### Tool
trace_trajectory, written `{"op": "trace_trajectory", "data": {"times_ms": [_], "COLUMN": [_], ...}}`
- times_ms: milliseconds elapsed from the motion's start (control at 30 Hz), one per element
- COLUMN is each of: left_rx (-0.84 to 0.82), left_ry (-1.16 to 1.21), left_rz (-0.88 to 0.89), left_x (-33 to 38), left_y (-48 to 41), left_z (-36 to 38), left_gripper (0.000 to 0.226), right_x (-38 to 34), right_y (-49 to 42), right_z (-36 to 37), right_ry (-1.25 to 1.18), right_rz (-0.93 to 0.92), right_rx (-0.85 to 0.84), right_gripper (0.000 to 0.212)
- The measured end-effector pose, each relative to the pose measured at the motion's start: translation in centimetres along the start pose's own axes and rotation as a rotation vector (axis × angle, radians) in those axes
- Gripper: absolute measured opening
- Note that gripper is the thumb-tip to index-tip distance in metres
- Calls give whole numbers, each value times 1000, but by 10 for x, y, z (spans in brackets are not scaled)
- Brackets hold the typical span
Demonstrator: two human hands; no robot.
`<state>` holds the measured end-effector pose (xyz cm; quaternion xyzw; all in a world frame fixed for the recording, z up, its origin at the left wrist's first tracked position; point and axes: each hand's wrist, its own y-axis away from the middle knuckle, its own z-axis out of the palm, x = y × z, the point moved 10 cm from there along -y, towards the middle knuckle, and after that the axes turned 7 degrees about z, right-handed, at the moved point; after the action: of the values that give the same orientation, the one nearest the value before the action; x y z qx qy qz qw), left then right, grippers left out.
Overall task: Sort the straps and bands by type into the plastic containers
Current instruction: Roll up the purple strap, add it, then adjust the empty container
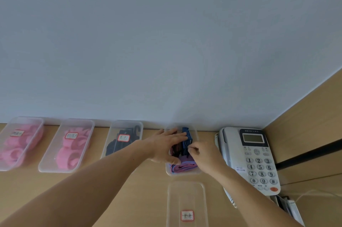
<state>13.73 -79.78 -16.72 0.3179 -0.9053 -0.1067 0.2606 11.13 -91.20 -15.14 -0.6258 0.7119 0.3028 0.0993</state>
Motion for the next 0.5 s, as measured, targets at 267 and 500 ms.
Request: {"op": "trace_trajectory", "data": {"times_ms": [267,500], "left_rx": [-1,14], "left_ry": [19,-19], "left_rz": [5,13], "left_x": [0,1], "left_y": [0,1], "left_z": [0,-1], "left_gripper": [90,78], "right_x": [-9,-9], "right_y": [-5,-11], "right_z": [3,2], "right_ry": [83,64], "right_rz": [30,126], "right_rx": [-18,-38], "right_gripper": [21,6]}}
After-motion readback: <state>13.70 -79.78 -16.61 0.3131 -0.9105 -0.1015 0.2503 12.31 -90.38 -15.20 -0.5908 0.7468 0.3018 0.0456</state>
